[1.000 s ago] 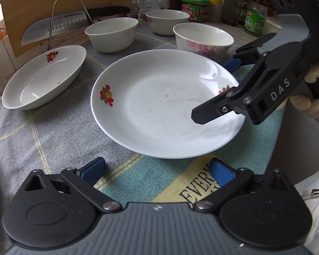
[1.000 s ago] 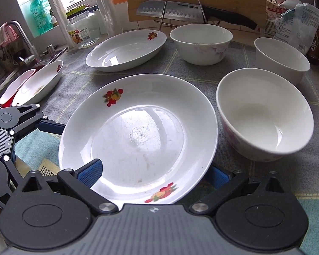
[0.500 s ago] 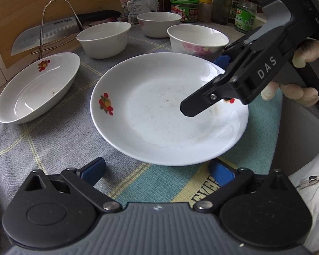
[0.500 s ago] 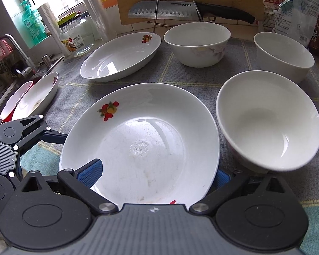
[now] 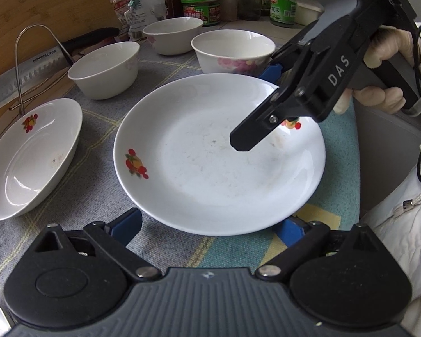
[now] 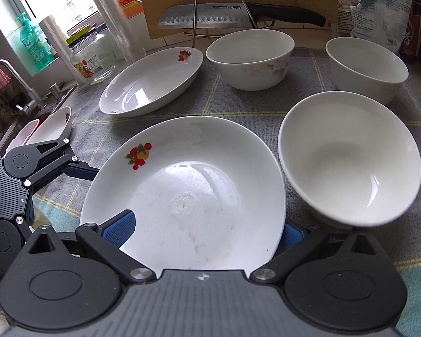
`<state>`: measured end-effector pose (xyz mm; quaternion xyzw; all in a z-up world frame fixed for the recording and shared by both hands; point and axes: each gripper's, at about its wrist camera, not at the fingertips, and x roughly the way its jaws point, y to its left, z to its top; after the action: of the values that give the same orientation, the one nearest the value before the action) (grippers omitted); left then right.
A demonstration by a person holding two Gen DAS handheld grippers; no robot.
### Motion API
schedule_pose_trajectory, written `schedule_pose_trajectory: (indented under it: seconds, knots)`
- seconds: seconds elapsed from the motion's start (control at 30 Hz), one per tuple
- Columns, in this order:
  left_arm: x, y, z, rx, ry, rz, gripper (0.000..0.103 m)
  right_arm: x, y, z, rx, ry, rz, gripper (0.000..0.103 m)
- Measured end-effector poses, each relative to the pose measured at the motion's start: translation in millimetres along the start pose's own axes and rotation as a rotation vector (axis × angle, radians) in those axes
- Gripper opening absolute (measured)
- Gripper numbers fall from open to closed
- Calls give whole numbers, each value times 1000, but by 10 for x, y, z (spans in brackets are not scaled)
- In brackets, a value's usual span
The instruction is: Organize plates and bowls
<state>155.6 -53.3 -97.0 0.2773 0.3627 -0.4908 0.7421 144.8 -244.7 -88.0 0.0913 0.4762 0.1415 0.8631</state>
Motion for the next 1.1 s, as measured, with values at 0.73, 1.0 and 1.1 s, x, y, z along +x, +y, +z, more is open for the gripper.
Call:
schedule_pose_trajectory:
  seconds: [0.73, 1.0, 1.1]
  knots:
    - [35, 154, 63, 198, 2, -93, 98, 50, -32, 100, 202, -15, -32, 103]
    - [55, 172, 63, 218, -5, -104, 99, 49, -59, 104, 244, -25, -22, 103]
    - [57, 180, 60, 229, -7, -104, 99, 59, -68, 117, 253, -19, -16, 103]
